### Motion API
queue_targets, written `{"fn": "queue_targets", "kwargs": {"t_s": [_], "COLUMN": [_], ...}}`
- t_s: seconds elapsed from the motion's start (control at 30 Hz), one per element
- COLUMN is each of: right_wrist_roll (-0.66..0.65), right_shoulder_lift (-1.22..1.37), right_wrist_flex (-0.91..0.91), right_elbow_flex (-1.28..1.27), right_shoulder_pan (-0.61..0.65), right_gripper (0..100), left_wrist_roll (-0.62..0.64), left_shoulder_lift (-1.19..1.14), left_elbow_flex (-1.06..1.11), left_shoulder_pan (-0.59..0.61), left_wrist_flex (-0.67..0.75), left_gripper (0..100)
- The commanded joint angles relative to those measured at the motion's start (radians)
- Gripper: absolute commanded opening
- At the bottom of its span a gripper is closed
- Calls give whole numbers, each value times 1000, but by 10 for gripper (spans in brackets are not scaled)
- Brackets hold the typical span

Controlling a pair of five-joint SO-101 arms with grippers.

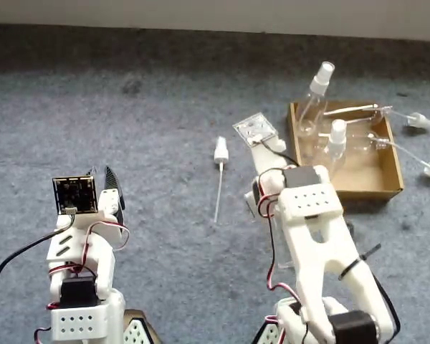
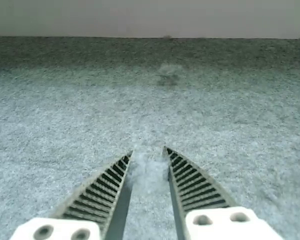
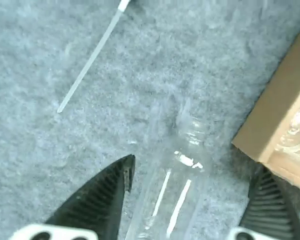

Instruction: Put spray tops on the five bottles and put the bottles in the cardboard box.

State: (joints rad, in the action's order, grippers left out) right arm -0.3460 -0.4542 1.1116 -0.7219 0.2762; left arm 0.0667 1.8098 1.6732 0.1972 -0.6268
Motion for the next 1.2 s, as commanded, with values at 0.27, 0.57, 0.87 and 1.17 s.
{"fn": "queue_targets", "kwargs": {"t_s": [0.27,0.57,0.87,1.17], "right_wrist_roll": [40,71,66,66], "right_shoulder_lift": [-110,157,262,297], "right_wrist_flex": [-110,-131,-127,-125], "right_elbow_flex": [-245,-85,33,27], "right_shoulder_pan": [-19,-47,-44,-44], "right_gripper": [307,232,228,223], "left_wrist_roll": [-9,-9,-9,-9], "left_shoulder_lift": [2,2,2,2], "left_elbow_flex": [21,21,21,21], "left_shoulder_pan": [-18,-18,-19,-19], "left_wrist_flex": [20,20,20,20], "left_gripper": [56,56,56,56]}}
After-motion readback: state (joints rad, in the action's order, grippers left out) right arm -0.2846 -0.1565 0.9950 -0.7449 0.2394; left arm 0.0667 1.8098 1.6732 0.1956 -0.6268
